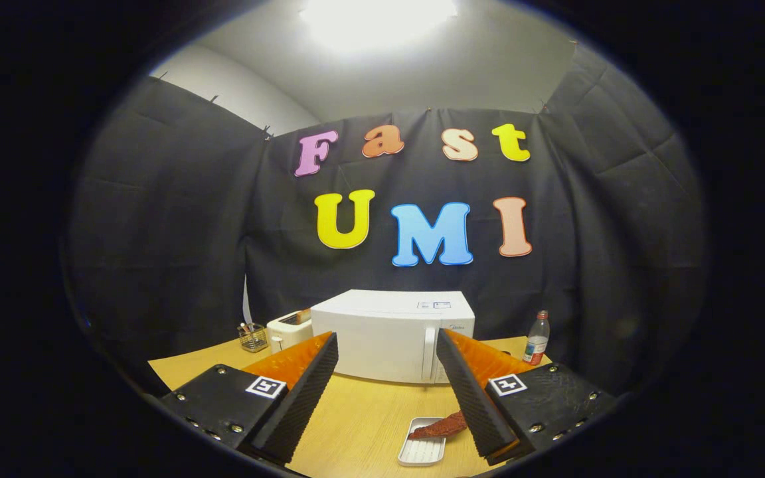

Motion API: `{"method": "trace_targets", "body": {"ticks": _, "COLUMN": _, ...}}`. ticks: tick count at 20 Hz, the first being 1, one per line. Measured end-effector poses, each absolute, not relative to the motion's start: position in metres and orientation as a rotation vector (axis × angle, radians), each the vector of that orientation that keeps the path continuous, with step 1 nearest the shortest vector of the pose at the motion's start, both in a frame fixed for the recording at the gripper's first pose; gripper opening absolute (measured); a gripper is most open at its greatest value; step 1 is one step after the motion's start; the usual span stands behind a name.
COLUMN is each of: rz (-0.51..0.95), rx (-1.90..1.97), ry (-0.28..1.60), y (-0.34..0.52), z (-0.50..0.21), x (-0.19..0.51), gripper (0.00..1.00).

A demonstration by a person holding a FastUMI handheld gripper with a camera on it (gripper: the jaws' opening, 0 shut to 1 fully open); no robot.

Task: Open the microwave, put the food inside, and close the microwave door.

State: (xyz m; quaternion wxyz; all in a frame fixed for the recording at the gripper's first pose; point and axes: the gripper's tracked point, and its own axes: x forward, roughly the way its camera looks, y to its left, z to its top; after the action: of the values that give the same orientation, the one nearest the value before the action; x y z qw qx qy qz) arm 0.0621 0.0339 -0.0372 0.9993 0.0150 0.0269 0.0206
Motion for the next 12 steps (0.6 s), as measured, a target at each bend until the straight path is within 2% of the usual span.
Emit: {"method": "trace_targets", "body": {"ticks": 12, "rz": -0.05, "rx": 0.101, "ry": 0.047, "y": 0.001, "z": -0.098, "x": 0.174, "gripper": 0.96}}
